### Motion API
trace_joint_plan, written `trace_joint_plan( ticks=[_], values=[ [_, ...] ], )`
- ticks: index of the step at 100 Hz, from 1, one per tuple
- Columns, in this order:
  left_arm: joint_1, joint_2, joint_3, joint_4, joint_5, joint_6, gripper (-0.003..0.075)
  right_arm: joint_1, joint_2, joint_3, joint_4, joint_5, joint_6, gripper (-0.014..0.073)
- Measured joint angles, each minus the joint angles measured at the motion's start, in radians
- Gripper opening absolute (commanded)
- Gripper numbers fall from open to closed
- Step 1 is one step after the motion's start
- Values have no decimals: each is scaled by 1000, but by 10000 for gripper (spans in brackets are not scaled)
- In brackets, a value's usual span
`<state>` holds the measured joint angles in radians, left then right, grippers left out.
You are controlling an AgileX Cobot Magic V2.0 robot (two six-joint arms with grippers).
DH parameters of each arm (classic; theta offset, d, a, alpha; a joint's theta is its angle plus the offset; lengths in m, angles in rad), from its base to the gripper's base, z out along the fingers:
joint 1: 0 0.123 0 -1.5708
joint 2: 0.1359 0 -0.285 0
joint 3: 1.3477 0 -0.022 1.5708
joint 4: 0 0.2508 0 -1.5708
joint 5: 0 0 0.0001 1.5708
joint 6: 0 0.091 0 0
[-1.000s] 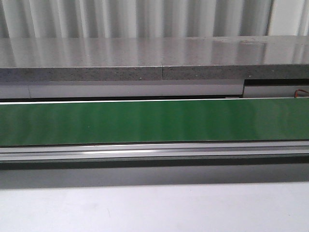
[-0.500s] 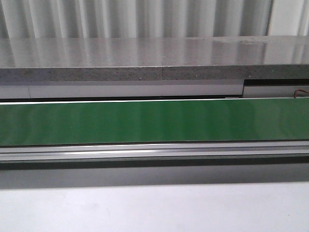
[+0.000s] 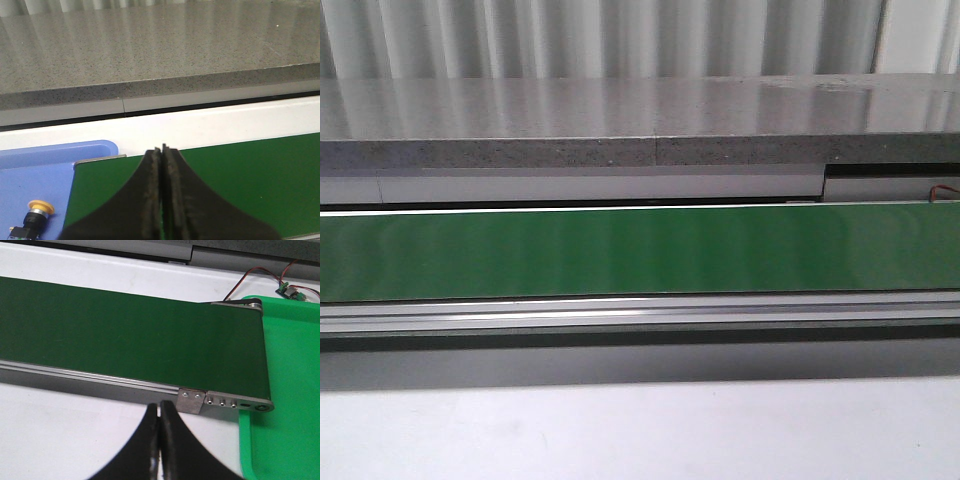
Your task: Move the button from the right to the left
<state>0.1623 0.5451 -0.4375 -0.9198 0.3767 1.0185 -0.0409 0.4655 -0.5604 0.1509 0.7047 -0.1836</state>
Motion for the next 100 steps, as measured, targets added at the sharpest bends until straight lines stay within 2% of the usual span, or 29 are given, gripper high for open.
trace_joint_plan(
  ticks=[61,83,92,100],
  values=[
    [-2,-1,8,-2,0,0,-20,0,0,0,0,0,0,-68],
    [-67,-3,24,7,-106,-2,-20,0,0,0,0,0,0,-68],
    [-103,-14,39,98,-153,-80,-20,0,0,0,0,0,0,-68],
    [-139,-37,65,272,-177,-276,-20,0,0,0,0,0,0,-68]
  ],
)
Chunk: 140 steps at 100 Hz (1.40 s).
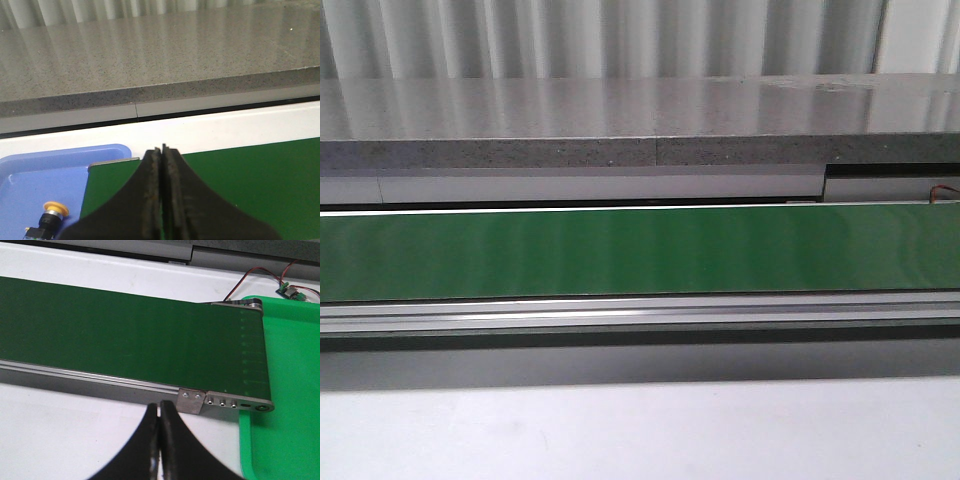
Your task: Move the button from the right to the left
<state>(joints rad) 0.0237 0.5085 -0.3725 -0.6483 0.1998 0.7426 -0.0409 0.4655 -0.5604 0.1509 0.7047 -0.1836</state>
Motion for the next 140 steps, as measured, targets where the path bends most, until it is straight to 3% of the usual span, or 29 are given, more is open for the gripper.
trace_joint_plan(
  ticks=[17,59,90,140],
  values=[
    [-44,-83,75,379,-75,-408,-20,0,0,0,0,0,0,-68],
    [-49,-329,304,750,-153,-815,-20,0,0,0,0,0,0,-68],
    [-49,-512,370,783,-151,-869,-20,0,0,0,0,0,0,-68],
    [-49,-514,370,780,-128,-874,-20,0,0,0,0,0,0,-68]
  ],
)
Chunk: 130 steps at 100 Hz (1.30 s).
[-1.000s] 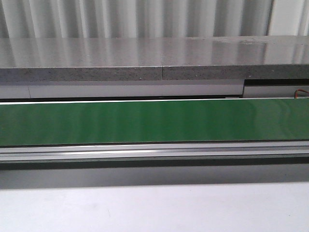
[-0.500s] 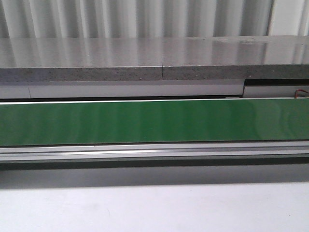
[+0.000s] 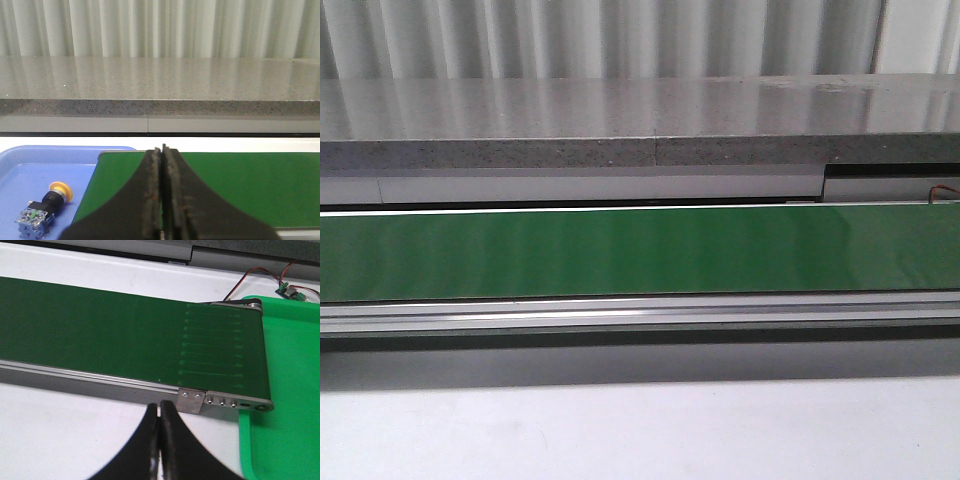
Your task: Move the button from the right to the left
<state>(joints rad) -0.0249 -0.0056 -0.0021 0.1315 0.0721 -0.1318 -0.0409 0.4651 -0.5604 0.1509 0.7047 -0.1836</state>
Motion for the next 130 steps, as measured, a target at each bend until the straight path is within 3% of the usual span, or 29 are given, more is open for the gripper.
trace_joint_plan(
  ticks=[72,91,130],
  values=[
    [0,0,0,0,2,0,-20,0,0,0,-1,0,0,-68],
    [0,0,0,0,2,0,-20,0,-36,24,-11,-93,2,-68],
    [0,0,0,0,2,-2,-20,0,-369,338,-180,-333,276,-68]
  ],
)
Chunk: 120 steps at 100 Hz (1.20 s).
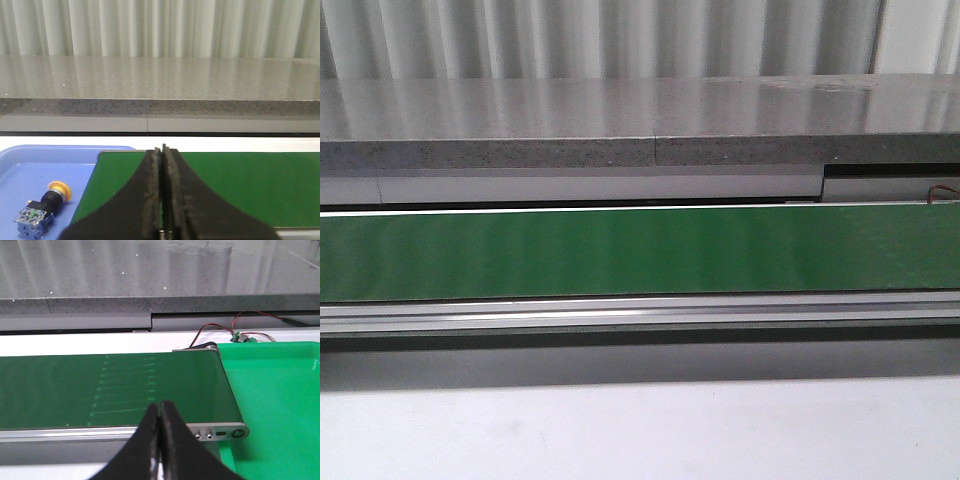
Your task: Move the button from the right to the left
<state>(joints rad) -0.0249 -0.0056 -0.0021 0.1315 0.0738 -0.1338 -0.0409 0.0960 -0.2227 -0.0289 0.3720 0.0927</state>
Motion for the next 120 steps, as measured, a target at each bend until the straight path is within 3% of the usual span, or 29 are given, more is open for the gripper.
trace_joint_plan(
  ticks=[15,46,120],
  values=[
    [0,0,0,0,2,0,-20,0,-101,110,6,-53,13,-68],
    [0,0,0,0,2,0,-20,49,-107,246,22,-175,19,-68],
    [0,0,0,0,2,0,-20,80,-107,249,38,-205,23,-68]
  ],
)
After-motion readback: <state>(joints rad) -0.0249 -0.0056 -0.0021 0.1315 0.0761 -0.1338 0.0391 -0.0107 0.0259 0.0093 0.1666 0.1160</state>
